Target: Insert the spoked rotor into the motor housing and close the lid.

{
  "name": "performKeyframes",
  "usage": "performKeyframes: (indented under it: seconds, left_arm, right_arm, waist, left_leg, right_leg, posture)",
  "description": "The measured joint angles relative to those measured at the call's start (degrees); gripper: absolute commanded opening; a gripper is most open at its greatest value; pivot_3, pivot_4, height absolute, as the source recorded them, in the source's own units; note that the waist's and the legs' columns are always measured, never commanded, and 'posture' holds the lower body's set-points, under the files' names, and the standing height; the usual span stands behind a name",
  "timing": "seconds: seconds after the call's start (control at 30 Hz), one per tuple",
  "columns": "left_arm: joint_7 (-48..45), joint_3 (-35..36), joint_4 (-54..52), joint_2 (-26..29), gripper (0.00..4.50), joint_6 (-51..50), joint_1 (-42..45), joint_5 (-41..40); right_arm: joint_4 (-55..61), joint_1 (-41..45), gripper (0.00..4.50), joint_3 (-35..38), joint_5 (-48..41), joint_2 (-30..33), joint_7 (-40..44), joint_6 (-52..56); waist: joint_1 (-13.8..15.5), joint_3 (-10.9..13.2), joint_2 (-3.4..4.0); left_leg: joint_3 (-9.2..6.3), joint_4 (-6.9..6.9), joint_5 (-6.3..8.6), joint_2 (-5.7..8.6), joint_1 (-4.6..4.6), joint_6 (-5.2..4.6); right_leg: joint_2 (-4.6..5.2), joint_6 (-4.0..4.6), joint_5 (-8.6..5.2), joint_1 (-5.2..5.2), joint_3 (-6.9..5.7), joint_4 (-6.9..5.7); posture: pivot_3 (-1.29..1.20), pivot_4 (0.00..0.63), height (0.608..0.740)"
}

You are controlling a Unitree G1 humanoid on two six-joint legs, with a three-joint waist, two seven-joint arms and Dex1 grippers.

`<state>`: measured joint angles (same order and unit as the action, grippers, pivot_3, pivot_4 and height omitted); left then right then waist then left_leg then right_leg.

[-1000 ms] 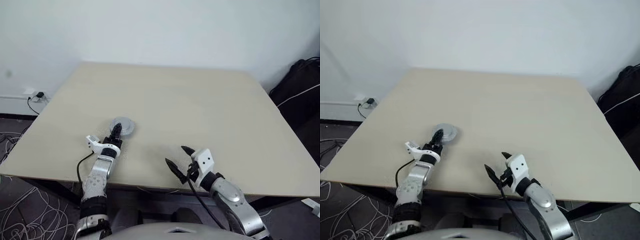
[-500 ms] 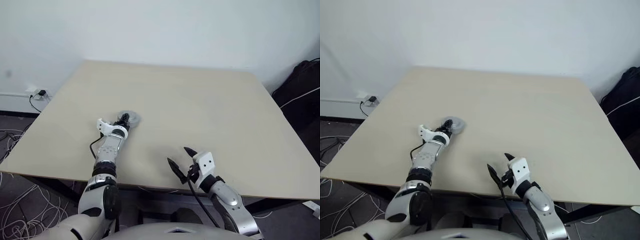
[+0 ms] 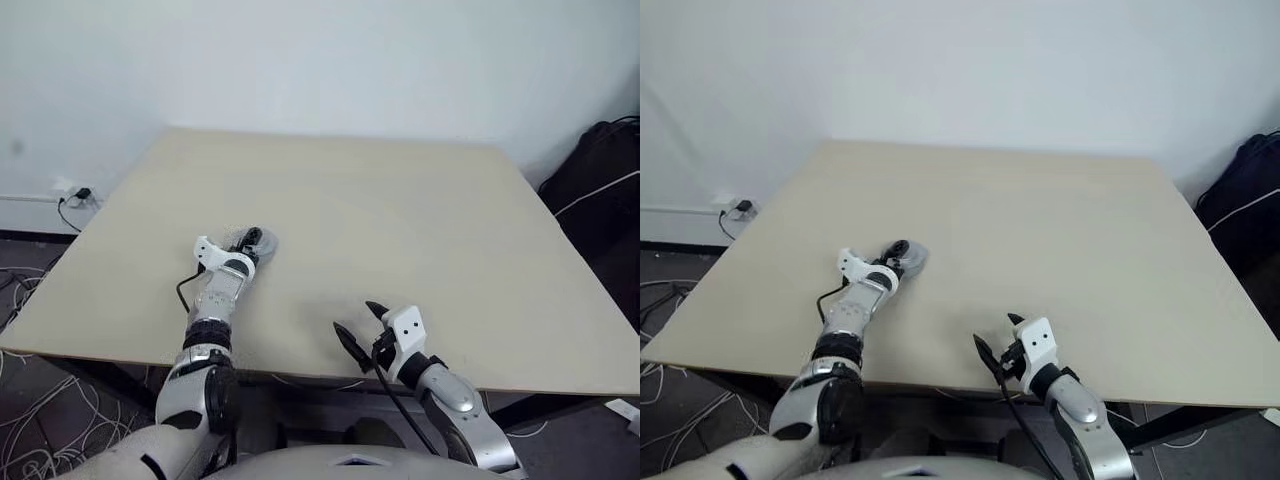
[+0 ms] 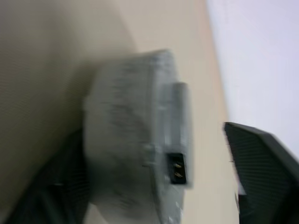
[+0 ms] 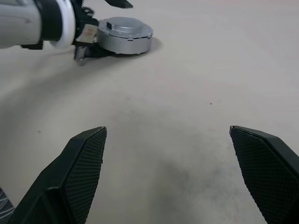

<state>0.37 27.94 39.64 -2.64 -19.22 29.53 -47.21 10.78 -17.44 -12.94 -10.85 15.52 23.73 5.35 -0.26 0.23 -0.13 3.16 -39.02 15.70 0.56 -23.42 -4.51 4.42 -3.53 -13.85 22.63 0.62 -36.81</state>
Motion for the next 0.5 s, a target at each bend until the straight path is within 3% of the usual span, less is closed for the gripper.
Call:
performKeyframes:
  seconds: [0.2, 0.37, 0.5]
  left_arm:
    - [2.10, -3.88, -24.19, -0.79, 4.46, -12.61, -17.46, -1.94]
    - [-5.83, -15.62, -42.35, 9.45, 4.46, -20.96, -34.21, 1.43]
    - [-14.31, -26.64, -49.45, 17.09, 4.46, -10.55, -44.73, 14.73]
  right_arm:
    - [0.19, 0.11, 4.50, 0.03, -0.50, 0.05, 0.47, 2.23]
    - [0.76, 0.23, 4.50, 0.11, -2.55, -0.04, 1.60, 6.07]
    - [0.76, 0.27, 4.50, 1.52, -3.34, -0.75, 1.30, 7.47]
  waist:
    - [-1.08, -0.61, 0.26]
    - [-1.14, -0.82, 0.37]
    - [-0.91, -0.83, 0.70]
  left_leg:
    - [0.02, 0.41, 0.06, -0.01, 0.33, 0.07]
    - [0.10, 0.98, 0.02, 0.02, 0.74, 0.15]
    - [0.16, 1.22, -0.01, 0.02, 0.79, 0.21]
  right_leg:
    - [0.05, 0.26, -0.16, -0.11, 0.09, -0.01]
    - [0.13, 0.58, -0.35, -0.20, 0.14, -0.01]
    - [0.19, 0.78, -0.47, -0.14, 0.13, 0.01]
  posture:
    - [0.00, 0.000, 0.740]
    - [0.00, 0.000, 0.740]
    - [0.00, 0.000, 0.740]
